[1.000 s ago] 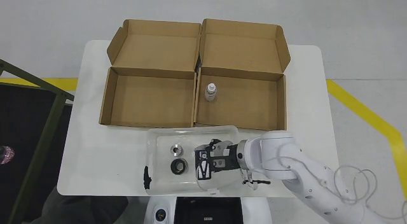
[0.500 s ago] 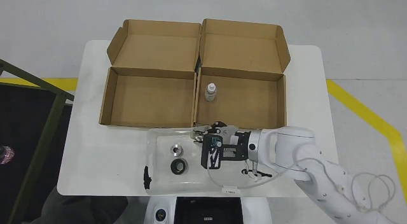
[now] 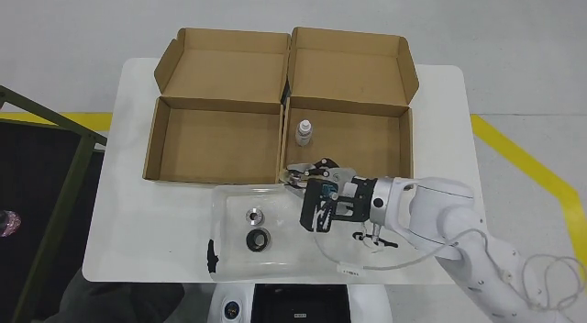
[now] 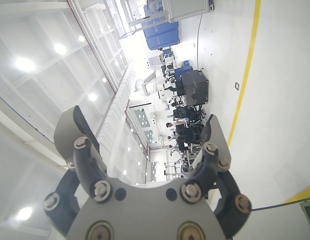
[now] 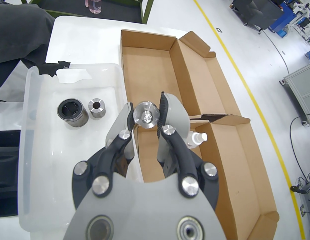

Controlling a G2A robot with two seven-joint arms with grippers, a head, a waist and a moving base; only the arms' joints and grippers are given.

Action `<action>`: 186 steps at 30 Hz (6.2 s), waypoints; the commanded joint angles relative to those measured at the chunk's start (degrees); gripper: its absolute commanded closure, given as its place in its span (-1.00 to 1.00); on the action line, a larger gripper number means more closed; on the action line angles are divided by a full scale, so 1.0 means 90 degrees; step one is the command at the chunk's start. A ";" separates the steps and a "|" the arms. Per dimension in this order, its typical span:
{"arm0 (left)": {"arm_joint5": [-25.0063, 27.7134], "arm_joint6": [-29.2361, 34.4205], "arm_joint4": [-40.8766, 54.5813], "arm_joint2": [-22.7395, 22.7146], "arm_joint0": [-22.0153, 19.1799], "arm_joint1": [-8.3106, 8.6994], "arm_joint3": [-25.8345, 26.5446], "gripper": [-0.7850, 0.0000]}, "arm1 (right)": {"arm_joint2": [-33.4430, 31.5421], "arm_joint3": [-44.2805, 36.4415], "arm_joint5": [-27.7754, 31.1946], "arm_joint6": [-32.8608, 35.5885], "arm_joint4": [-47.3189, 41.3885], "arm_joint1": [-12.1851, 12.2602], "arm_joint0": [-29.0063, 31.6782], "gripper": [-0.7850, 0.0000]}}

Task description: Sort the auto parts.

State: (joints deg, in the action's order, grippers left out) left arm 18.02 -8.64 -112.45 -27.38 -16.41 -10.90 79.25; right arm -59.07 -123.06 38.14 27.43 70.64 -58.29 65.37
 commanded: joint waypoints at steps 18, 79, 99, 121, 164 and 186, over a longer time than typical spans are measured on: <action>0.0000 0.0000 0.0000 0.0000 0.0000 0.0000 0.0000 -1.00 | -0.0576 0.0907 -0.0083 -0.0088 -0.0128 0.0031 -0.0019 1.00; 0.0000 0.0000 0.0000 0.0000 0.0000 0.0000 0.0000 -1.00 | 0.1085 0.4621 0.0236 0.0982 -0.1101 -0.0634 -0.2540 0.15; 0.0000 0.0000 0.0000 0.0000 0.0000 0.0000 0.0000 -1.00 | 0.0019 0.1664 0.0509 0.1111 -0.1318 -0.0241 -0.1326 0.10; 0.0000 0.0000 0.0000 0.0000 0.0000 0.0000 0.0000 -1.00 | 0.1691 0.1345 0.0446 0.0722 -0.0951 -0.0582 -0.1513 0.07; 0.0000 0.0000 0.0000 0.0000 0.0000 0.0000 0.0000 -1.00 | 0.2835 0.2997 0.0433 0.0839 -0.0715 -0.1084 -0.1730 0.14; 0.0000 0.0000 0.0000 0.0000 0.0000 0.0000 0.0000 -1.00 | 0.3356 0.3851 0.0383 0.0669 -0.0676 -0.1526 -0.2158 0.11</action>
State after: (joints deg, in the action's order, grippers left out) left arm 18.02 -8.64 -112.45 -27.38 -16.41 -10.90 79.25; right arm -28.96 -88.65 41.60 33.54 64.52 -71.89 46.07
